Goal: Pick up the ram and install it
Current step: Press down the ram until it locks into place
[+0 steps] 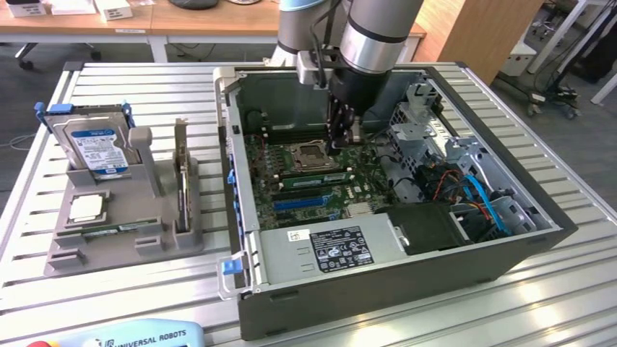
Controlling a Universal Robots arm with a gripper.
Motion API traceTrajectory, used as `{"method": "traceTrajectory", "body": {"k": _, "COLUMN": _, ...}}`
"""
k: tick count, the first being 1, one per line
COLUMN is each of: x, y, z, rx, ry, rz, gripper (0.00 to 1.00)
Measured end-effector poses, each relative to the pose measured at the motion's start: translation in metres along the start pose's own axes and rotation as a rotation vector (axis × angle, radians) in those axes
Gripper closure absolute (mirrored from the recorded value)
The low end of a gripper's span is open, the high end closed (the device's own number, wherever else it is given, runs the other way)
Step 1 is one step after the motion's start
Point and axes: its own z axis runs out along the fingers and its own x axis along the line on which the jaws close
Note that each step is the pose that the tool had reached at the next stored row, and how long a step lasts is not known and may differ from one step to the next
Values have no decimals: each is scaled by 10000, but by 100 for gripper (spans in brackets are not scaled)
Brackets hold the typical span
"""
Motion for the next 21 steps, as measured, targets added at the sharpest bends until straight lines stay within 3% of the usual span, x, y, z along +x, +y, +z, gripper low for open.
{"method": "traceTrajectory", "body": {"k": 21, "x": 0, "y": 1, "z": 4, "rx": 111, "ry": -189, "rz": 3261, "gripper": 90}}
